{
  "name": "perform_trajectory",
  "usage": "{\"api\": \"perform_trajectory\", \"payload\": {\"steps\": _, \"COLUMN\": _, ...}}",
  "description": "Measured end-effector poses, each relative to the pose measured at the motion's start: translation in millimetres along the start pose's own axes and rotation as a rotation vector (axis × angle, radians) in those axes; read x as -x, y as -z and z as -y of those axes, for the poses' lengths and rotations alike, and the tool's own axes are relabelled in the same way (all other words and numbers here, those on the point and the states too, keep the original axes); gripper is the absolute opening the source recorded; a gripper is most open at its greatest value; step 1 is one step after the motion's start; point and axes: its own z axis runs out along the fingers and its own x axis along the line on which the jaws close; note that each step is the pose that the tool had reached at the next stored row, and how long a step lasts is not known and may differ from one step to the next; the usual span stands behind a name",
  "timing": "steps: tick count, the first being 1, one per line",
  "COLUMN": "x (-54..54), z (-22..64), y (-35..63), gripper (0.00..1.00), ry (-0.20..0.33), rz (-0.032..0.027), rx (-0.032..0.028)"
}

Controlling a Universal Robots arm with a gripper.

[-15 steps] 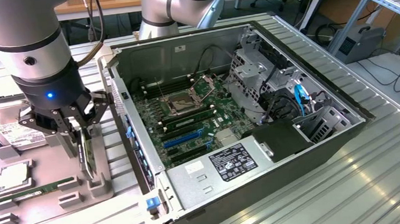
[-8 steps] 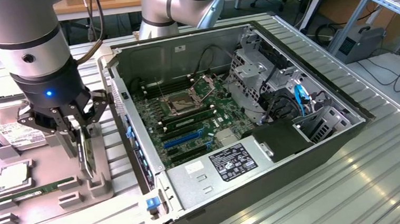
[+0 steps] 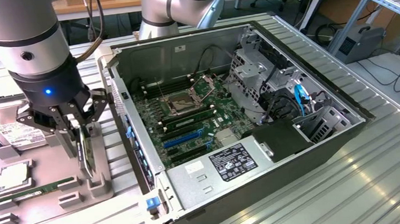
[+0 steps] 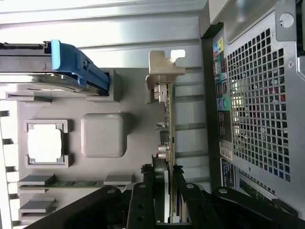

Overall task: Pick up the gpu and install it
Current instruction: 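Pick up the gpu and move the gpu toward the slot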

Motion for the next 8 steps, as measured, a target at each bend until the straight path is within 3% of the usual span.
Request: {"api": "perform_trajectory", "payload": {"steps": 8, "x": 0.1, "z": -0.1, "y": 3.7, "gripper": 0.27, "ry": 0.000, "rz": 0.0000, "rx": -0.0003}}
